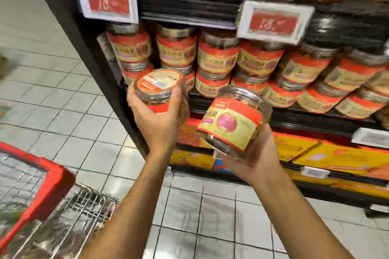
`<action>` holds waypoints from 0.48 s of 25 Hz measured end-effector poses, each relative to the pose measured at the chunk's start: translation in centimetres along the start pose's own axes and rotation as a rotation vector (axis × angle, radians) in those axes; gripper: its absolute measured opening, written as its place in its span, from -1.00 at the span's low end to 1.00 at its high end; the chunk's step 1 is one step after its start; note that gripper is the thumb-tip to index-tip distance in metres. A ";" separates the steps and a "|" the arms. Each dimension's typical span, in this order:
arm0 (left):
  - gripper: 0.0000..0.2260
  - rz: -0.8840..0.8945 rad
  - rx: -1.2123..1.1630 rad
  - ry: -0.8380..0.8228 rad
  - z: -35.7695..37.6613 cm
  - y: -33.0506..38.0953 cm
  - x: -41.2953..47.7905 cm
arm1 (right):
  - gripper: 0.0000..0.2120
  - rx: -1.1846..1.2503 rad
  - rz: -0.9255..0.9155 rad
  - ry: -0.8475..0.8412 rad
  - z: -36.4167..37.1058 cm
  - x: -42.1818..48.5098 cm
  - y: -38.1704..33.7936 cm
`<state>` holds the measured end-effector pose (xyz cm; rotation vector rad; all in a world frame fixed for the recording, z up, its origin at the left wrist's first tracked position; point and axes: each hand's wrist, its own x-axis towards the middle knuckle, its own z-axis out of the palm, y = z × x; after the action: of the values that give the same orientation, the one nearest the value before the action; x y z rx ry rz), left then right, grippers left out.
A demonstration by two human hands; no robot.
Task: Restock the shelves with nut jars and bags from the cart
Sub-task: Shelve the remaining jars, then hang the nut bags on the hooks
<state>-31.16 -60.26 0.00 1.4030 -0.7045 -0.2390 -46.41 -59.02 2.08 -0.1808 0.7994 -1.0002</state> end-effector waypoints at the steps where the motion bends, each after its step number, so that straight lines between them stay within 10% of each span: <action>1: -0.20 0.038 0.009 0.016 0.9 -1.2 0.4 | -0.47 0.002 -0.014 0.009 -0.3 1.0 0.2; 12: -0.16 0.211 0.096 0.033 7.4 -6.6 2.5 | -0.68 -0.036 0.044 0.016 -3.8 4.5 0.8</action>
<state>-31.89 -68.85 -5.43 1.4083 -0.8389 -0.0159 -47.07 -61.36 -3.28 -0.1854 0.8327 -0.9472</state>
